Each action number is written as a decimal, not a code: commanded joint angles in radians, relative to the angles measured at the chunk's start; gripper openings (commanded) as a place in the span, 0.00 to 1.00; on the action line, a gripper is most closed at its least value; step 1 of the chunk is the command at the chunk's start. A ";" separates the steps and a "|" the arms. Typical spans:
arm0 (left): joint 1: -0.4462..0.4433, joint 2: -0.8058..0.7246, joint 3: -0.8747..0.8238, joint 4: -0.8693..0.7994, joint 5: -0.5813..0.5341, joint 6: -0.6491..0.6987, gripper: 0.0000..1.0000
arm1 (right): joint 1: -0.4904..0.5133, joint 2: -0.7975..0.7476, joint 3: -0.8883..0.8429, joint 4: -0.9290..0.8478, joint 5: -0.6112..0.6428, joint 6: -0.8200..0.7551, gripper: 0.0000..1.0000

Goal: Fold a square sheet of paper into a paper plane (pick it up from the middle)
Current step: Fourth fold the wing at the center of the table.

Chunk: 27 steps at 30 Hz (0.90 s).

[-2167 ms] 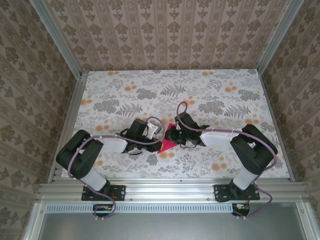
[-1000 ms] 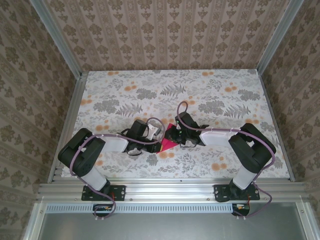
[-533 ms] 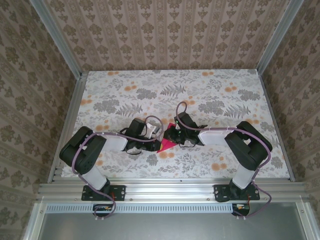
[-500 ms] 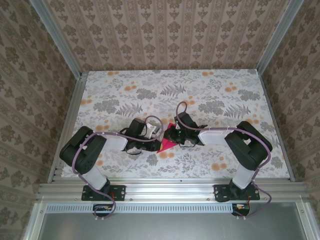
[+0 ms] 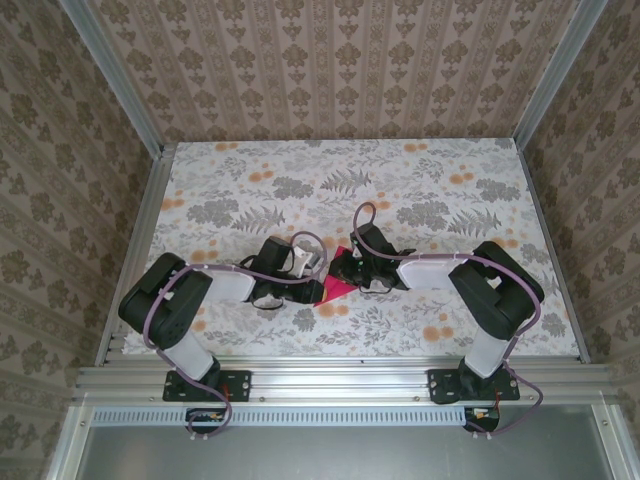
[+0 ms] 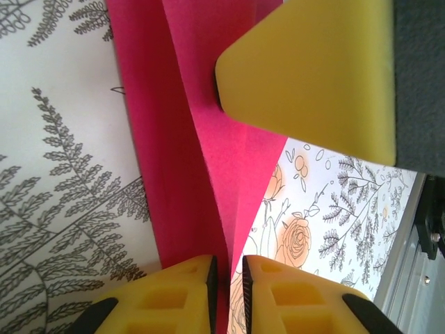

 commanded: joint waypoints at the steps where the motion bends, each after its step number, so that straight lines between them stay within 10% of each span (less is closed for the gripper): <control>1: 0.002 -0.025 -0.006 -0.060 -0.030 0.031 0.24 | -0.005 0.025 0.028 0.000 -0.013 0.001 0.18; 27: -0.015 -0.021 0.004 -0.059 -0.024 0.029 0.00 | -0.005 0.038 0.037 -0.003 -0.022 0.000 0.18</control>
